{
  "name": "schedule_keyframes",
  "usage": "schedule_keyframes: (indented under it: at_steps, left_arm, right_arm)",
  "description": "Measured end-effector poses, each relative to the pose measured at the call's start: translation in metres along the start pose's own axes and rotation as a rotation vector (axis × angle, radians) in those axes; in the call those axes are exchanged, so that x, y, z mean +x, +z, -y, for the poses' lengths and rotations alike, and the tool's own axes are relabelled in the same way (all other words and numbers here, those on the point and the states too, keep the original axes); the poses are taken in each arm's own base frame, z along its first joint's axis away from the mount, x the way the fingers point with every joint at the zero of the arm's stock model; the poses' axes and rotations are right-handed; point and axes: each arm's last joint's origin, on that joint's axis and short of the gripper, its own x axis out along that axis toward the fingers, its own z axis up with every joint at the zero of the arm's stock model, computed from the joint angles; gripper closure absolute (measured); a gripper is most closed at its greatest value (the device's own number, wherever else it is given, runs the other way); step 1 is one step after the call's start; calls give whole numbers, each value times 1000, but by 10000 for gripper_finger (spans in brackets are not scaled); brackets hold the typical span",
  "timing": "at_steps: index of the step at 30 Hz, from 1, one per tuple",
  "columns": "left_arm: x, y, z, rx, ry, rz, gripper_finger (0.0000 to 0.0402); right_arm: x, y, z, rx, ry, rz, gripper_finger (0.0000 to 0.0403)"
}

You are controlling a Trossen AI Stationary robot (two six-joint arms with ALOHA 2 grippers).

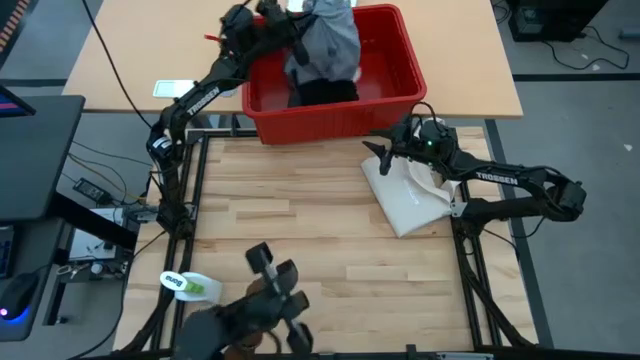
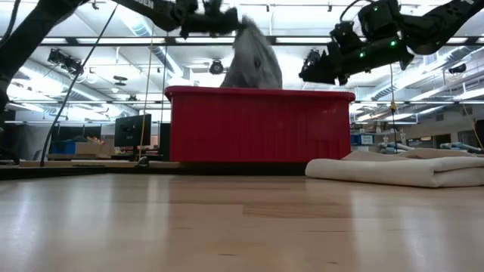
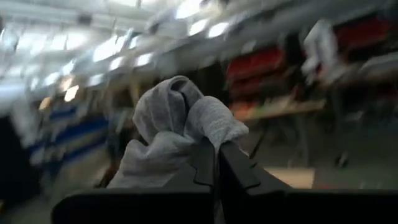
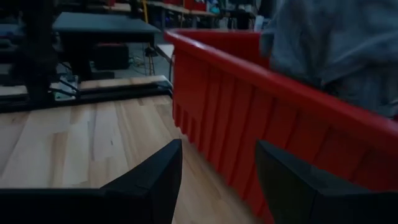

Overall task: Fold Laundry from Bin
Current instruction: Fold the gray shirt

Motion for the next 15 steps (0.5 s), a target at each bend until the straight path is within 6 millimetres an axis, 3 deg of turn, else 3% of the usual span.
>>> schedule_keyframes:
  at_steps: [5, 8, 10, 14, 15]
  left_arm:
    - [-10, 41, -1, 120, 26, 224, 393]
    - [-16, 57, -2, 144, 89, 274, 392]
    - [-19, 62, -4, 75, 151, 252, 392]
    - [-26, 63, -2, 65, -63, 183, 393]
    - [-27, 62, -3, 62, -20, 140, 394]
  right_arm:
    - [-11, 14, -6, -31, 61, 72, 194]
    - [-16, 19, -7, -42, 60, 102, 194]
    - [-19, 22, -7, -33, 49, 113, 194]
    - [-21, 24, -8, -16, 67, 127, 194]
    - [-21, 24, -8, -12, 68, 126, 194]
